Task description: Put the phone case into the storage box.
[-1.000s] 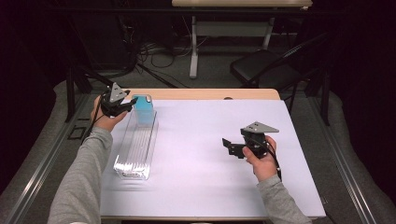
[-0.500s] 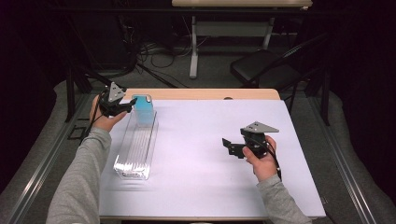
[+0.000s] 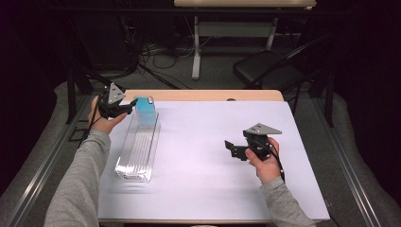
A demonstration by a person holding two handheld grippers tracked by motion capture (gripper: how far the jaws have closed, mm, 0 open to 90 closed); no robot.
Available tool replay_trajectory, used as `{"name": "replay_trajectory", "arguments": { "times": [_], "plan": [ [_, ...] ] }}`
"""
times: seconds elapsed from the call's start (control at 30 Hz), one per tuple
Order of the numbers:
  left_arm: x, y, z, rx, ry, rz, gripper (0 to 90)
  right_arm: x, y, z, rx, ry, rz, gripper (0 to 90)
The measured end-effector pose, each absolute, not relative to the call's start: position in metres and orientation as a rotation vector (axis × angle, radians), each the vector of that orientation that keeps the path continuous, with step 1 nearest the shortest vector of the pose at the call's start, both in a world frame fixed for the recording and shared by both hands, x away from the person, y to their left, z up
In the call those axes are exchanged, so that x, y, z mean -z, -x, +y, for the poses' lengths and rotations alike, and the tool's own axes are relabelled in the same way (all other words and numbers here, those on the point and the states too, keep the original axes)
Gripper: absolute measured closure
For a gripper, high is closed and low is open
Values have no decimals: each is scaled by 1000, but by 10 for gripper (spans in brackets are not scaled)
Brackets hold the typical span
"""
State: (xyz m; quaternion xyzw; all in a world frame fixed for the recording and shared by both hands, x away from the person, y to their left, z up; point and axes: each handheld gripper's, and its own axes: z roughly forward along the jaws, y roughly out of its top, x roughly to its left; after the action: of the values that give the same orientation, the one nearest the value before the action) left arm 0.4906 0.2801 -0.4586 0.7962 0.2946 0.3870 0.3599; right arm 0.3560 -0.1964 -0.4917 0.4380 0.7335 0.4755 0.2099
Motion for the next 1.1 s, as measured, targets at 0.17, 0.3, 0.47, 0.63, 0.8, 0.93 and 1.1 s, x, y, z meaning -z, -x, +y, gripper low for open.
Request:
{"name": "replay_trajectory", "arguments": {
  "times": [0.17,0.3,0.47,0.63,0.8,0.93,1.1],
  "plan": [
    [454,-486,285,-983,-2040,771,396,492,-357,-197,-1323,-1228,2042,149],
    [452,-481,289,-962,-2020,787,368,493,-357,-196,-1318,-1221,2047,149],
    [453,-479,293,-925,-2010,832,332,493,-357,-196,-1320,-1216,2046,149],
    [453,-474,296,-897,-1991,868,297,492,-356,-196,-1328,-1214,2042,149],
    [451,-470,293,-872,-1993,876,268,491,-355,-196,-1329,-1211,2039,149],
    [447,-464,287,-846,-1992,881,240,489,-353,-196,-1328,-1203,2041,148],
    [442,-457,281,-798,-1985,888,217,488,-351,-197,-1335,-1194,2036,147]
  ]
}}
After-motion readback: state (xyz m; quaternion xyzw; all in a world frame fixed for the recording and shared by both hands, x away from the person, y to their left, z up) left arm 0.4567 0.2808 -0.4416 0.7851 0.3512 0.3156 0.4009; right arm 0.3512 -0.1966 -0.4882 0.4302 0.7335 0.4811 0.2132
